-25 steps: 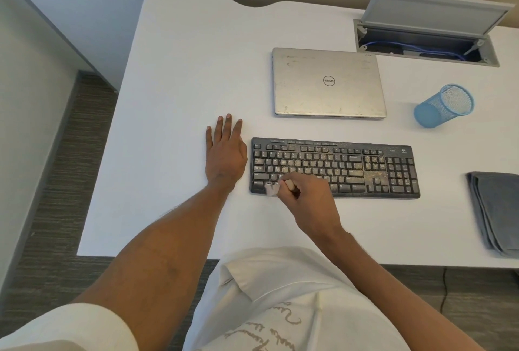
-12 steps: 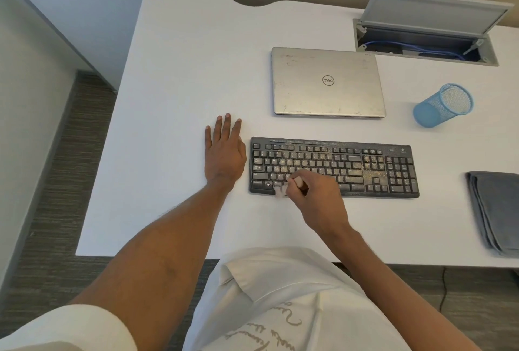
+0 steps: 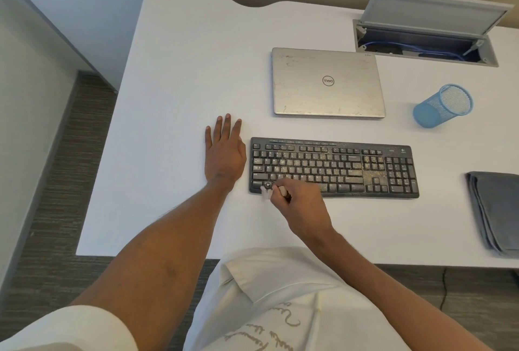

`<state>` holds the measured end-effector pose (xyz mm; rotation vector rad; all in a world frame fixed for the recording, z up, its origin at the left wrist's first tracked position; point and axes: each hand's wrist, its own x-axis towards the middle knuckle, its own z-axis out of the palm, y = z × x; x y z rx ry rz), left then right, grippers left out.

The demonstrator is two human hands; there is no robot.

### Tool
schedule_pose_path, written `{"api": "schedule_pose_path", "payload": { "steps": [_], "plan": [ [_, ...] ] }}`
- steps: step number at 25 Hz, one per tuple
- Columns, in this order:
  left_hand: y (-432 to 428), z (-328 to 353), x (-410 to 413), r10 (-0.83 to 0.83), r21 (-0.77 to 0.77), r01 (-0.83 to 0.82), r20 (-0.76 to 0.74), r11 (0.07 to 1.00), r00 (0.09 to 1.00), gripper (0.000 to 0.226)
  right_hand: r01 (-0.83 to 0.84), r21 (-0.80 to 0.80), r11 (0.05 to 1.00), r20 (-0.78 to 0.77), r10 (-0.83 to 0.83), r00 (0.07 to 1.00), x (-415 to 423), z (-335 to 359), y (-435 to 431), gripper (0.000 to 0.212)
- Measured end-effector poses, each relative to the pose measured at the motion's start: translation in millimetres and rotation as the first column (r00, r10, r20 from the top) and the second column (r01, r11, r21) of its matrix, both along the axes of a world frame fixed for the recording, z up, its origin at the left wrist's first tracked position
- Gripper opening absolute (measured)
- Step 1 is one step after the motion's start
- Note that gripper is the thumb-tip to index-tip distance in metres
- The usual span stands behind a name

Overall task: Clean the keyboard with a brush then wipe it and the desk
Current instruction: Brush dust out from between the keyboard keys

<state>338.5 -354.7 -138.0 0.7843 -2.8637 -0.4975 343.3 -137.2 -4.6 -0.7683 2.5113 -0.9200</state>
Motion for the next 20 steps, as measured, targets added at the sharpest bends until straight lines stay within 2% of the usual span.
{"api": "schedule_pose_path", "payload": {
  "steps": [5, 8, 13, 17, 20],
  "plan": [
    [0, 0, 0, 0.001, 0.000, -0.001, -0.004, 1.000, 1.000, 0.056, 0.090, -0.080, 0.993, -0.055, -0.094, 0.994, -4, 3, 0, 0.022],
    [1, -1, 0, -0.005, -0.002, 0.005, -0.001, 1.000, 1.000, 0.057, 0.039, -0.052, 0.998, -0.054, -0.042, 0.998, -5, 2, -1, 0.023],
    [0, -1, 0, -0.002, -0.006, 0.002, -0.004, 1.000, 1.000, 0.057, -0.054, 0.015, 0.998, 0.050, 0.054, 0.997, -5, 5, 2, 0.020],
    [0, -1, 0, -0.002, -0.006, 0.002, -0.003, 1.000, 1.000, 0.056, -0.011, -0.073, 0.997, -0.107, 0.003, 0.994, -15, 10, 2, 0.014],
    [1, 0, 1, -0.007, -0.008, 0.007, -0.001, 1.000, 1.000, 0.058, -0.083, -0.092, 0.992, -0.118, 0.072, 0.990, -19, 8, -8, 0.018]
  ]
}}
